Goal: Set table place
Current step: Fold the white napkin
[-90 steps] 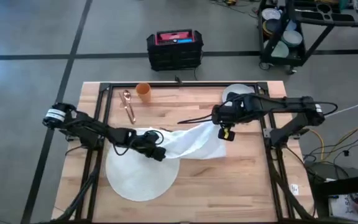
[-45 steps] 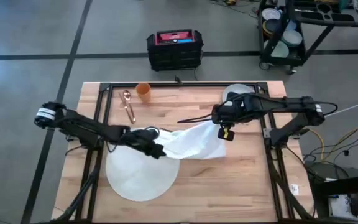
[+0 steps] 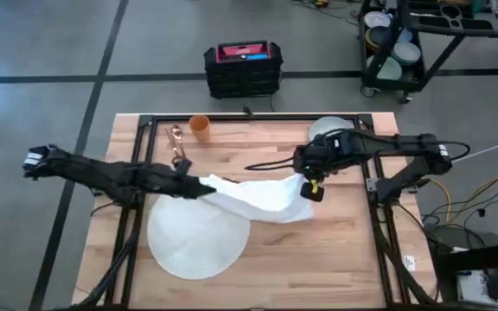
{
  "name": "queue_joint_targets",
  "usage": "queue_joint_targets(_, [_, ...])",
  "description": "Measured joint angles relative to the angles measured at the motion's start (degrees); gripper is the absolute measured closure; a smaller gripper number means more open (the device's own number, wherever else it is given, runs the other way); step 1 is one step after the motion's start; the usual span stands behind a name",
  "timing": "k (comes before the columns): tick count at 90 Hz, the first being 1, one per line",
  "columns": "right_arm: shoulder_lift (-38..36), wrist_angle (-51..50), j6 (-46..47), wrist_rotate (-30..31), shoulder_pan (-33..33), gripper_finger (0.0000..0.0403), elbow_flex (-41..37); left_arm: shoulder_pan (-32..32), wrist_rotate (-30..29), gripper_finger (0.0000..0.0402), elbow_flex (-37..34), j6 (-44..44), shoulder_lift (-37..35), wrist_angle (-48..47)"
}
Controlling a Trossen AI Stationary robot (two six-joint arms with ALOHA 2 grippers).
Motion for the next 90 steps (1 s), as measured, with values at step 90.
queue_joint_targets(90, [-3.2, 3.7, 10.3, 1.6, 5.9, 0.0403, 0.4, 0.3, -8.1, 0.0401, 41.7, 23.7, 8.1, -40.0])
